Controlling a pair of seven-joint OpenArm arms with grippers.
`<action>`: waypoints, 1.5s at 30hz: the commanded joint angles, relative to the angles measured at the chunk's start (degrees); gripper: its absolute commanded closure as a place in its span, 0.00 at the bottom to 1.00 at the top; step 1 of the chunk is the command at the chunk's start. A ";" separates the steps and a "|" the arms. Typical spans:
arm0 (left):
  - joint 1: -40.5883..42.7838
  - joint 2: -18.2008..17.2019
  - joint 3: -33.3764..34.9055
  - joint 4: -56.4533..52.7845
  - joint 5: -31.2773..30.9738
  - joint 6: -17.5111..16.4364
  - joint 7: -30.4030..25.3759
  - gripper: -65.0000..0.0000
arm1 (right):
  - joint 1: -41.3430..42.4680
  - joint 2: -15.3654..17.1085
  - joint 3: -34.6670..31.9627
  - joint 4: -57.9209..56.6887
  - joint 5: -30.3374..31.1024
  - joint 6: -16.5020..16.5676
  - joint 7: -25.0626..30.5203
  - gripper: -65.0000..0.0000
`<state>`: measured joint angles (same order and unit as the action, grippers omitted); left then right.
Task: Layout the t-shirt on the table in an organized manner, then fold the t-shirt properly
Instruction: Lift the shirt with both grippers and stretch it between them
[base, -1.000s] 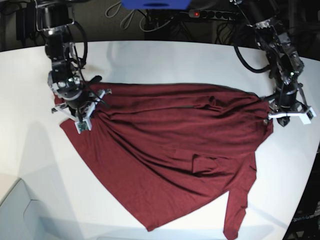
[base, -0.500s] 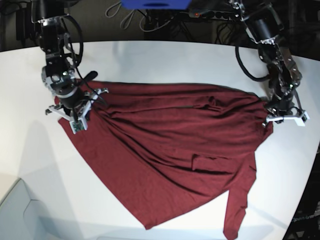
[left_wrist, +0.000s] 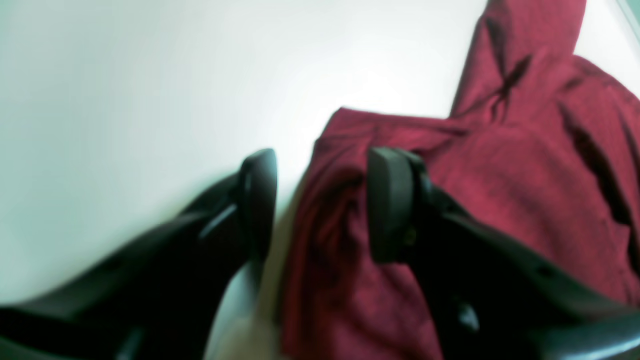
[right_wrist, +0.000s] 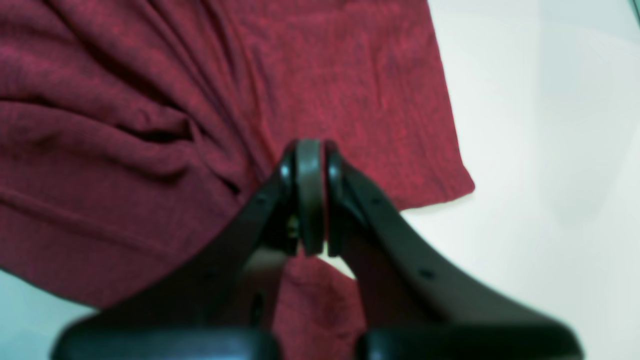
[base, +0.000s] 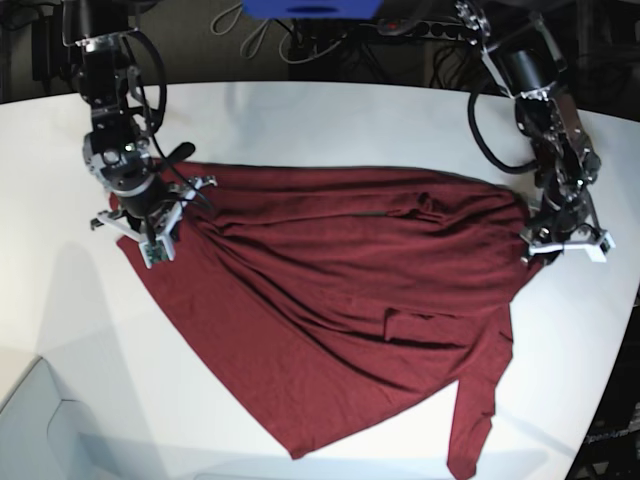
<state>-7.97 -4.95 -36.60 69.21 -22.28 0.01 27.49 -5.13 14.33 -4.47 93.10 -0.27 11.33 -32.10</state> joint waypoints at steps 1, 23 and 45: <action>-1.75 -0.63 0.16 -0.07 -0.53 -0.32 -0.89 0.59 | 0.60 0.49 0.21 0.92 -0.12 0.05 1.28 1.00; 4.58 -0.19 -0.37 15.84 -0.62 -0.05 -0.63 1.00 | 1.30 0.57 0.21 -3.39 -0.12 0.05 -0.47 1.00; 20.58 10.18 -13.38 33.08 -0.71 -0.23 -0.63 1.00 | 1.21 0.31 0.21 -5.06 -0.12 0.05 -0.39 1.00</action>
<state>12.86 5.93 -49.82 101.36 -22.68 0.01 28.40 -4.51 14.26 -4.47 87.31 -0.23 11.33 -33.41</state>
